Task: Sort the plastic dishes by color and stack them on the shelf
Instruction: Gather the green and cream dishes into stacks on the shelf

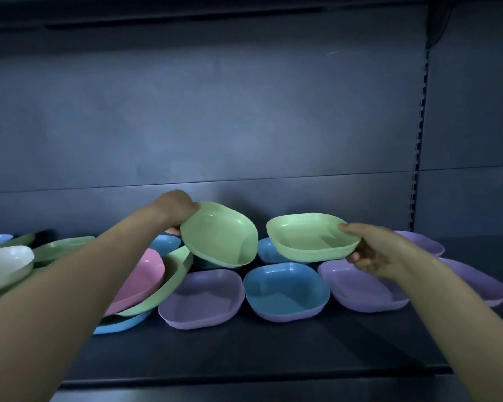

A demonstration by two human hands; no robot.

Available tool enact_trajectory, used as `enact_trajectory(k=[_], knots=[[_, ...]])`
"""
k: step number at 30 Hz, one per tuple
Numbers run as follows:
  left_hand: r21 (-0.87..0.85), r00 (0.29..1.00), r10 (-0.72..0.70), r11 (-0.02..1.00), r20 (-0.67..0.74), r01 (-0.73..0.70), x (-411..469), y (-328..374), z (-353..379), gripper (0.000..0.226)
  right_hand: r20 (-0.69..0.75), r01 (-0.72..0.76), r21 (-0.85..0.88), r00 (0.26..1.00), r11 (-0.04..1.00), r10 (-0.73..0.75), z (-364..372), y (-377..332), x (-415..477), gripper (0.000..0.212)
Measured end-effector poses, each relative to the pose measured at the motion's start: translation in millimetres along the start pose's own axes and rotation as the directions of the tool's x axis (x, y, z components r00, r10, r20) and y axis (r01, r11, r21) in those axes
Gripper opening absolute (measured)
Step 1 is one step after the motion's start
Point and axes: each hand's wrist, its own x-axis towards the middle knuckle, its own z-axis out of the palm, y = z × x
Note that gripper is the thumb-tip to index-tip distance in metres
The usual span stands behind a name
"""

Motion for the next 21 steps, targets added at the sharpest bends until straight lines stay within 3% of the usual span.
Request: enact_trajectory(k=[5,11,21], knots=[[-0.009,0.990,0.125,0.992,0.072,-0.125,41.4,-14.5,7.4,0.039,-0.052,-0.003,0.006,0.999,1.000,0.003,20.6,1.8,16.4,0.016],[0.185,0.965,0.250,0.947,0.082,-0.262,83.7,-17.1,27.7,0.044,-0.128,-0.016,0.013,0.992,1.000,0.017,36.2,5.3,36.3,0.019],[0.355,0.931,0.323,0.861,0.168,-0.363,113.3,-42.8,65.7,0.030,-0.182,-0.023,-0.083,0.983,0.996,0.008,51.0,14.1,43.2,0.023]])
